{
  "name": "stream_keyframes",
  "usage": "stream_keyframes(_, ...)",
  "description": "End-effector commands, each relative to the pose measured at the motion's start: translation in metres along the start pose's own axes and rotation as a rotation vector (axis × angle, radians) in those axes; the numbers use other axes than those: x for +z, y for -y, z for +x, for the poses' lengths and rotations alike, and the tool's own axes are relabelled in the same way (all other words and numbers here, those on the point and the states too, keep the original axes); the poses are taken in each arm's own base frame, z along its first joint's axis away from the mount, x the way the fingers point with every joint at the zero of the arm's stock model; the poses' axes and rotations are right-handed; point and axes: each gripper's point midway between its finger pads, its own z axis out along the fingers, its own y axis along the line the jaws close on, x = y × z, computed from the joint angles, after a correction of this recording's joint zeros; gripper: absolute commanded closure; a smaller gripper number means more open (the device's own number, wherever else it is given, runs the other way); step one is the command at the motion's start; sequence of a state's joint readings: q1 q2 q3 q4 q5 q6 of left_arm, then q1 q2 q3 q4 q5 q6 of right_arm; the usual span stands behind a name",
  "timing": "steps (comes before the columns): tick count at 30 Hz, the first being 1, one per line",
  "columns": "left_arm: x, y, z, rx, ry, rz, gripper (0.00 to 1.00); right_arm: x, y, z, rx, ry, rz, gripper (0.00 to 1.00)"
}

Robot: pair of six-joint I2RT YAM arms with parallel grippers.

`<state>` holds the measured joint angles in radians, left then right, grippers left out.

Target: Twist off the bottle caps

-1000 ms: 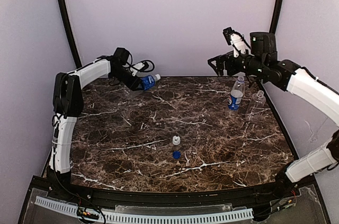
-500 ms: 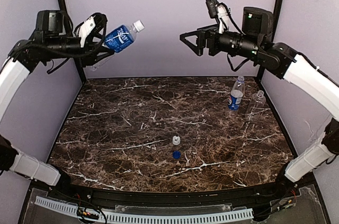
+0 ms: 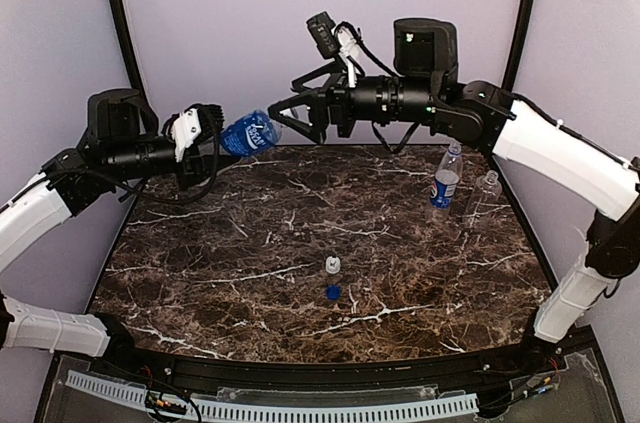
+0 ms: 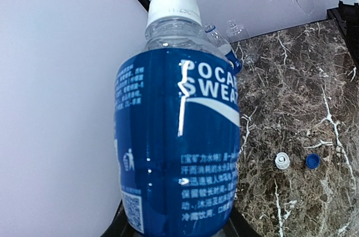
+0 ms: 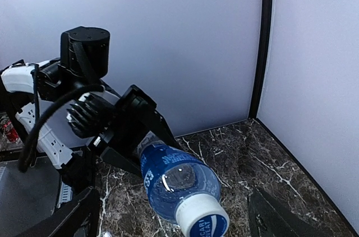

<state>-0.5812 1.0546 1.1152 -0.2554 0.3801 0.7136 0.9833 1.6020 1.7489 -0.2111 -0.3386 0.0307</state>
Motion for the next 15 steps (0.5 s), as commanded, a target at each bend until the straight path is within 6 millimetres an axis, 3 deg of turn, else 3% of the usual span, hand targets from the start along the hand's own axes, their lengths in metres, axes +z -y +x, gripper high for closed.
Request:
stream_keyframes(1, -0.0120, -0.0097, -0.0218, 0.055, 0.088, -0.067, 0.67, 0.0107, 0.0118, 0.0117, -0.001, -0.060, 0.032, 0.13)
stream_keyframes(5, -0.0118, -0.0066, -0.0205, 0.047, 0.095, -0.060, 0.67, 0.0130, 0.0170, 0.0196, 0.031, -0.079, 0.019, 0.28)
stream_keyframes(9, -0.0110, -0.0047, -0.0198, 0.046, 0.100, -0.056, 0.67, 0.0119, 0.0165, 0.0169, 0.044, -0.067, -0.003, 0.58)
stream_keyframes(10, -0.0109, -0.0048, -0.0198, 0.046, 0.101, -0.057, 0.67, 0.0120, 0.0155, 0.0162, 0.045, -0.063, -0.009, 0.60)
stream_keyframes(13, -0.0105, -0.0036, -0.0204, 0.043, 0.106, -0.052, 0.68, 0.0123, 0.0117, 0.0132, 0.046, -0.050, -0.033, 0.55)
stream_keyframes(15, -0.0107, -0.0036, -0.0208, 0.044, 0.109, -0.053, 0.68, 0.0132, 0.0123, 0.0124, 0.048, -0.047, -0.031, 0.58)
